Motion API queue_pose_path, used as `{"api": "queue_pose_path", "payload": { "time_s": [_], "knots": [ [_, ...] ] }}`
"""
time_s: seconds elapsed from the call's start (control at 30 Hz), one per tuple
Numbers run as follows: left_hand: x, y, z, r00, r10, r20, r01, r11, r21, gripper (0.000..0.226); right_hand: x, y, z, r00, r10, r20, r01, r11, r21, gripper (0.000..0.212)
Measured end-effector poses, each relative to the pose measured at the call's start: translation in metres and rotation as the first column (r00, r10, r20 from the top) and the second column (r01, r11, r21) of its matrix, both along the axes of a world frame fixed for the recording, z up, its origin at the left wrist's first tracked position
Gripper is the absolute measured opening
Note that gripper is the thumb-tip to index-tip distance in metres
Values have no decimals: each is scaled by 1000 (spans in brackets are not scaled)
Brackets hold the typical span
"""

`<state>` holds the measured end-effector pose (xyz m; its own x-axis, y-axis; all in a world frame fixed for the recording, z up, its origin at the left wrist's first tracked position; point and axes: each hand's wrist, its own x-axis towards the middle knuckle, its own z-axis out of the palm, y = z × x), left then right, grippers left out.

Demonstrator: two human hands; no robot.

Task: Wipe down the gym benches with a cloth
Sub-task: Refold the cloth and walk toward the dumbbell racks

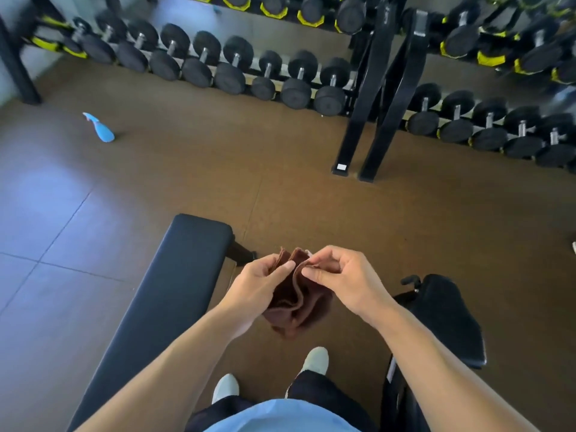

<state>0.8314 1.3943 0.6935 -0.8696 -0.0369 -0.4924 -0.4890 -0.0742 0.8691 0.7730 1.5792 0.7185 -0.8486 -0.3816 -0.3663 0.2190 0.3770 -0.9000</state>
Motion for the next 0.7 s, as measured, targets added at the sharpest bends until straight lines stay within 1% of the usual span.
{"api": "queue_pose_path", "payload": {
  "time_s": [0.1,0.17,0.23,0.3,0.33,0.4,0.5,0.6,0.7],
  "knots": [
    [-15,20,5,1000,-5,-6,4,1000,-23,18,-29,19,-7,995,74,-62,-71,996,45,9],
    [-24,35,7,1000,5,1,-5,998,-59,17,-43,28,-11,992,88,-86,-84,995,56,11],
    [-31,49,8,1000,20,6,-20,996,-84,18,-57,37,-14,993,98,-63,-94,994,61,22],
    [-39,59,9,1000,25,18,-24,995,-99,17,-72,44,-15,986,161,-34,-156,979,129,39],
    [-43,61,8,999,36,28,-33,994,-104,17,-79,47,-16,981,191,-19,-185,968,167,41],
    [-49,63,5,996,73,46,-68,993,-94,18,-89,50,-20,974,226,-31,-215,957,195,33],
    [-57,62,1,986,150,76,-147,988,-40,22,-97,46,-28,967,212,-141,-184,964,190,20],
    [-66,58,-2,948,290,132,-293,956,9,27,-102,34,-35,961,166,-223,-130,978,165,18],
    [-75,51,-7,895,404,190,-417,909,32,25,-111,18,-40,962,132,-240,-103,986,129,19]
  ]
}}
